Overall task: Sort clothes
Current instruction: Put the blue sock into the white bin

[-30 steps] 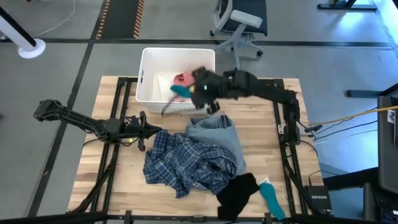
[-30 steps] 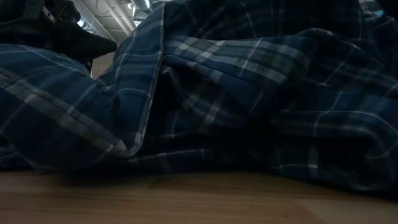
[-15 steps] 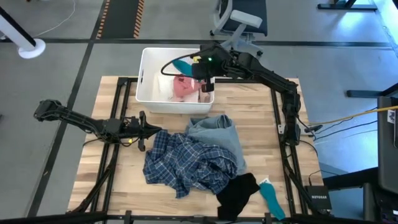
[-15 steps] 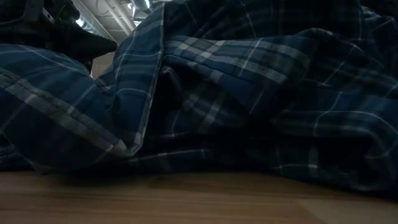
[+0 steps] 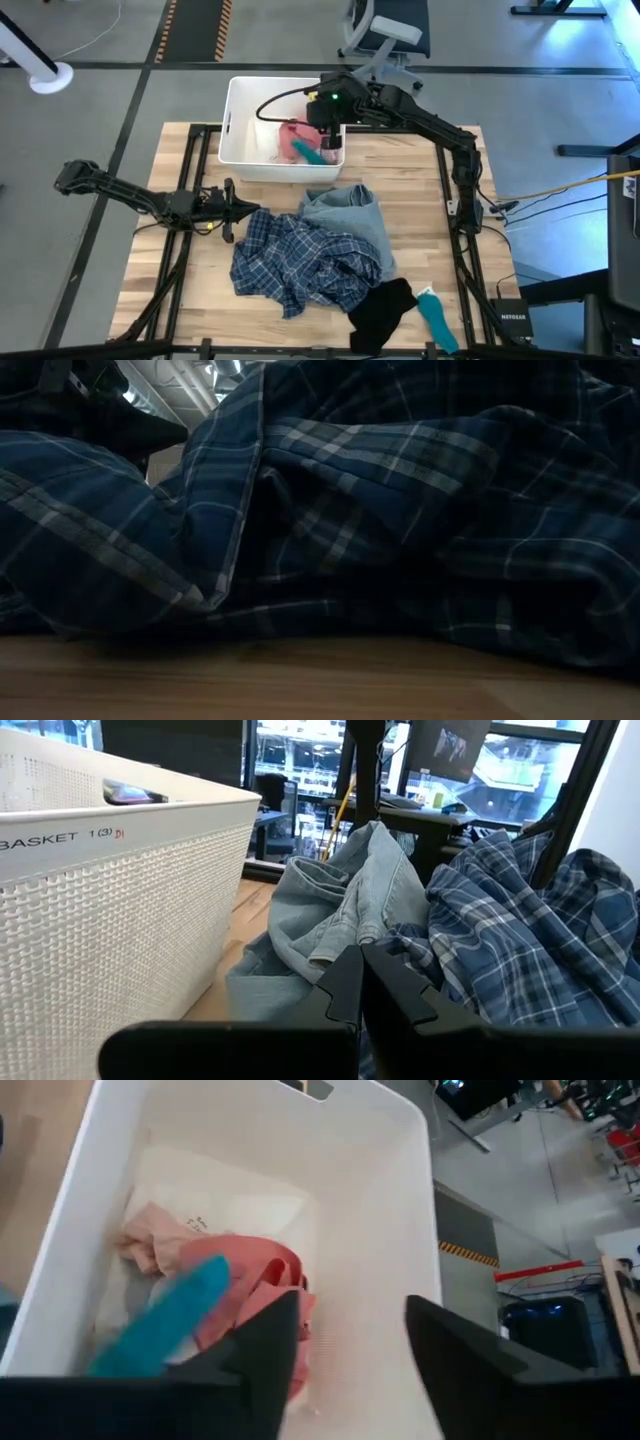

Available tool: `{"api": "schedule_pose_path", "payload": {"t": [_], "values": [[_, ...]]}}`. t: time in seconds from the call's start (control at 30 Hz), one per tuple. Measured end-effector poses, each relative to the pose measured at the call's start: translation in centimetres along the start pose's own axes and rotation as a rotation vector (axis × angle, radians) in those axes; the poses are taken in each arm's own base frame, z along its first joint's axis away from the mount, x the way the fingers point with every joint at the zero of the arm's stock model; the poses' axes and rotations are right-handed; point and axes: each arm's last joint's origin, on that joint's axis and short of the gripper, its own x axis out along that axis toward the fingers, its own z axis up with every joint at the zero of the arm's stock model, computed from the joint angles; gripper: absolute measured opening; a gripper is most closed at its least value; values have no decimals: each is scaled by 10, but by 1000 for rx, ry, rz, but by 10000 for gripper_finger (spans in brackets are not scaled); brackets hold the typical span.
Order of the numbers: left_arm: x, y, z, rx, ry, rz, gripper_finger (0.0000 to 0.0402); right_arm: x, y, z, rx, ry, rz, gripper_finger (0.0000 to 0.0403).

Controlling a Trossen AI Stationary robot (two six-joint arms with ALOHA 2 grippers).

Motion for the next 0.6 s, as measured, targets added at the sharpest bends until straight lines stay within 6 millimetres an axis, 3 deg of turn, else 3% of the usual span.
{"api": "schedule_pose_path", "payload": {"t": [0.13, 0.27, 0.6], "values": [[0, 0, 0, 0, 0, 0, 0, -24, 2, 2, -21, -17, 15, 250], [0, 0, 0, 0, 1, 0, 0, -57, 17, 7, -56, -28, 77, 259], [0, 0, 0, -35, 2, -1, 0, -149, 93, 11, -55, 65, 285, 260]]}}
